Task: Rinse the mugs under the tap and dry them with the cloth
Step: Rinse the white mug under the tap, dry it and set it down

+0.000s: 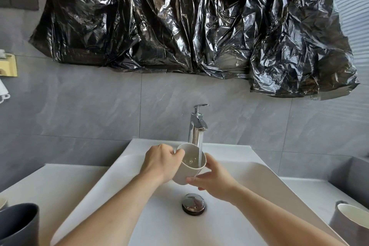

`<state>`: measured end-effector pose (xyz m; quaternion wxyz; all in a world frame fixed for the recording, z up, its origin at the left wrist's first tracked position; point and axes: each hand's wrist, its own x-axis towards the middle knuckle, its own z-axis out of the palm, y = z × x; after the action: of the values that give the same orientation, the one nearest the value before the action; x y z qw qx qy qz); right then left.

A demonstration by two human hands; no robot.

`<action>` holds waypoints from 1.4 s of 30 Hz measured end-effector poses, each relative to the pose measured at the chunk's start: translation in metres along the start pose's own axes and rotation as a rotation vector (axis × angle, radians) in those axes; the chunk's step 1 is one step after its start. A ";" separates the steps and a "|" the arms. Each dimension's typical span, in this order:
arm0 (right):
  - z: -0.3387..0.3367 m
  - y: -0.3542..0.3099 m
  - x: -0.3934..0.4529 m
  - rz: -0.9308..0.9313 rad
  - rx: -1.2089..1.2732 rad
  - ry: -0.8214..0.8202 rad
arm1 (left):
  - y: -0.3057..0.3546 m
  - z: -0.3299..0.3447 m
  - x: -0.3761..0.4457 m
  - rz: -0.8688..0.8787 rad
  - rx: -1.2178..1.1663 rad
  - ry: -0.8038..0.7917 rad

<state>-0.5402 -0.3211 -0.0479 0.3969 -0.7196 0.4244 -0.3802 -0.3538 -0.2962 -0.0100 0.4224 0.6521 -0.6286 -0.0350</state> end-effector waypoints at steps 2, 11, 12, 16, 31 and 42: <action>-0.001 0.003 0.001 0.000 -0.001 -0.001 | 0.001 -0.001 0.000 0.013 0.016 0.006; 0.002 0.002 -0.002 -0.034 0.009 -0.021 | 0.002 -0.010 -0.005 0.113 0.054 0.040; 0.001 0.001 -0.004 -0.031 -0.021 -0.018 | 0.002 -0.010 -0.006 0.128 0.051 0.030; -0.002 -0.005 -0.012 -0.012 -0.129 -0.006 | 0.002 -0.006 -0.007 0.161 0.020 -0.019; -0.026 -0.001 -0.024 0.148 -0.128 -0.048 | -0.003 0.021 -0.009 0.036 -0.323 -0.345; -0.037 0.005 -0.021 0.169 -0.112 0.058 | -0.004 0.029 -0.011 0.008 -0.277 -0.467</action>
<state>-0.5816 -0.3127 -0.0425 0.3742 -0.6909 0.5155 -0.3419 -0.3696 -0.3025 -0.0365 0.3515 0.5597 -0.7008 -0.2684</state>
